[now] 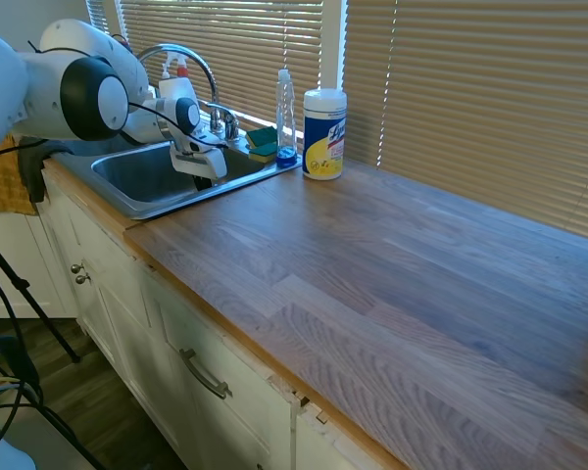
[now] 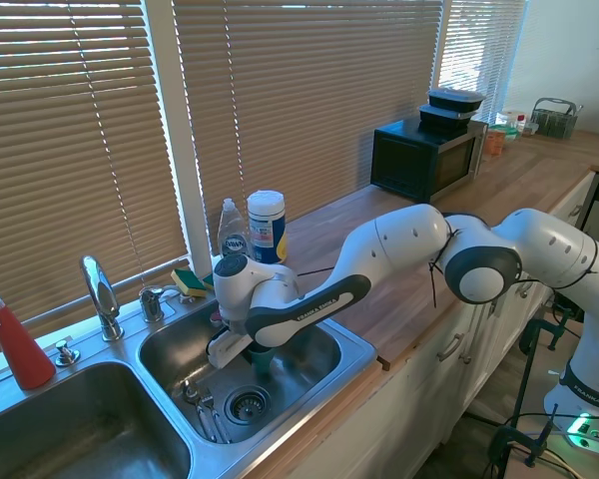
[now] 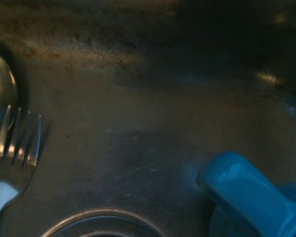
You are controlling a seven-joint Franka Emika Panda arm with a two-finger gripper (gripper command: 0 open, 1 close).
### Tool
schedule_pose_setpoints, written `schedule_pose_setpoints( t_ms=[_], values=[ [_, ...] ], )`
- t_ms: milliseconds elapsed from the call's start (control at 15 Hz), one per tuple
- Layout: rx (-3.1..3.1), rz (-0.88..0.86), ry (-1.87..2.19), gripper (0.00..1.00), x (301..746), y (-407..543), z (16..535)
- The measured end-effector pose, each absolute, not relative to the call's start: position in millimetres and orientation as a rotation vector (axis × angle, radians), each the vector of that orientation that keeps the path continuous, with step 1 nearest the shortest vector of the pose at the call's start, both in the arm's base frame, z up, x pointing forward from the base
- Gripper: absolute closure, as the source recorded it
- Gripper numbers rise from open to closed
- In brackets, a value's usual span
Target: Put the mug in the sink
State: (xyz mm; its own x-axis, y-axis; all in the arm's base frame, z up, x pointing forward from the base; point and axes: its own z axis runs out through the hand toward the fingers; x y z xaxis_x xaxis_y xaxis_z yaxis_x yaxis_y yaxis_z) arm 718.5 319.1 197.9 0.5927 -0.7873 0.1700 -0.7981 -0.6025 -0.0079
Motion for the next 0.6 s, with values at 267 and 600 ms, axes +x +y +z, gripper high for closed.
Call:
schedule_pose_setpoints(
  t_ms=[267, 600],
  values=[
    [2.729, 0.226, -1.369, 0.0, 720.8, 317.1, 191.9],
    [2.734, 0.231, -1.367, 0.0, 722.7, 315.9, 193.3]
  ],
)
